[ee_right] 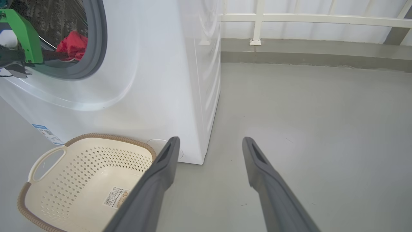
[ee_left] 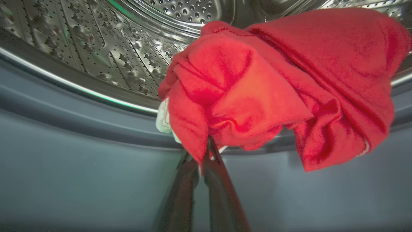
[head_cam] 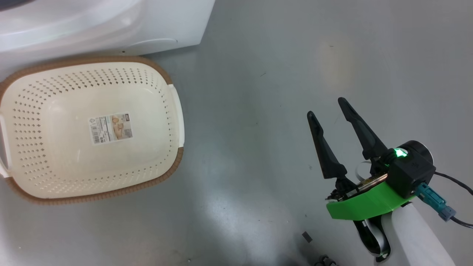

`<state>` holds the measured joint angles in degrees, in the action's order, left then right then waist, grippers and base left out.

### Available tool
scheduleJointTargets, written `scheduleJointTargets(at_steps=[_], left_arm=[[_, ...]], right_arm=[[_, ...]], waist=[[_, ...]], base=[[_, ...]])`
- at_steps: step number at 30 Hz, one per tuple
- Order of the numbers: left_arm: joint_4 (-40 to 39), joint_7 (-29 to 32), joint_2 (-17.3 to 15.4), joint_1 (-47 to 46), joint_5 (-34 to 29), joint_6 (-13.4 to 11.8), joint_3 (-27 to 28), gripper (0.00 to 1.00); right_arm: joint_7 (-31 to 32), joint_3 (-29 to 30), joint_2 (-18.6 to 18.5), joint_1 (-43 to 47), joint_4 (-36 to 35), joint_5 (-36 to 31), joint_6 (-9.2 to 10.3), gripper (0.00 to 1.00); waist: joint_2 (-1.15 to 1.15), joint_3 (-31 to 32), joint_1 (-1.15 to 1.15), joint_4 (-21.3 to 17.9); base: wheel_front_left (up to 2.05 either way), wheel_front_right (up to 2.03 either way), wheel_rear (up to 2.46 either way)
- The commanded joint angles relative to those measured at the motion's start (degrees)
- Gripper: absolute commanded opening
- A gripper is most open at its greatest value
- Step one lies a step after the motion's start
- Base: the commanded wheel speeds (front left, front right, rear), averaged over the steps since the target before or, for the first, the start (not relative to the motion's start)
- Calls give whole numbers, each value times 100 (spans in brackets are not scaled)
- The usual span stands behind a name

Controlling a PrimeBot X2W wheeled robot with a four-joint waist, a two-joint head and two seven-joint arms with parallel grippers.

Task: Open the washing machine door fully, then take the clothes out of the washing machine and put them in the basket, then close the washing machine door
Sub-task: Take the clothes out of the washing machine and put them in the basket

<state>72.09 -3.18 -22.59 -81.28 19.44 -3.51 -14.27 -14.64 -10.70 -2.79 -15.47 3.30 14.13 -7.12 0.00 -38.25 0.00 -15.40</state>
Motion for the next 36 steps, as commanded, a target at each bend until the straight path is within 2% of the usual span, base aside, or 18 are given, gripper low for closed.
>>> scheduleJointTargets(at_steps=[1, 7, 21, 29, 36], left_arm=[[-170, -86, -238, -156, 55, 14, 48, 0], [-293, -330, -111, -197, 192, 161, 86, 0], [-823, -1045, -155, 254, 408, 329, 198, 0], [-1816, -1173, -147, 1002, 640, 437, 442, 0], [-2749, -1180, -84, 1739, 734, 344, 571, 0]], right_arm=[[-36, -117, -9, 68, -112, 52, -36, 100], [-36, -83, -9, 29, -113, 63, -36, 100], [-36, -101, -9, -78, -89, 167, -36, 100], [-36, -29, -9, -107, -81, 146, -36, 100], [-36, -13, -9, -130, -85, 158, -36, 100]], waist=[[0, -4, 0, 20], [0, -33, 0, 121], [0, -7, 0, 372], [0, 87, 0, 499], [0, 201, 0, 580]], base=[[0, 0, 0], [0, 0, 0], [0, 0, 0], [0, 0, 0], [0, 0, 0]])
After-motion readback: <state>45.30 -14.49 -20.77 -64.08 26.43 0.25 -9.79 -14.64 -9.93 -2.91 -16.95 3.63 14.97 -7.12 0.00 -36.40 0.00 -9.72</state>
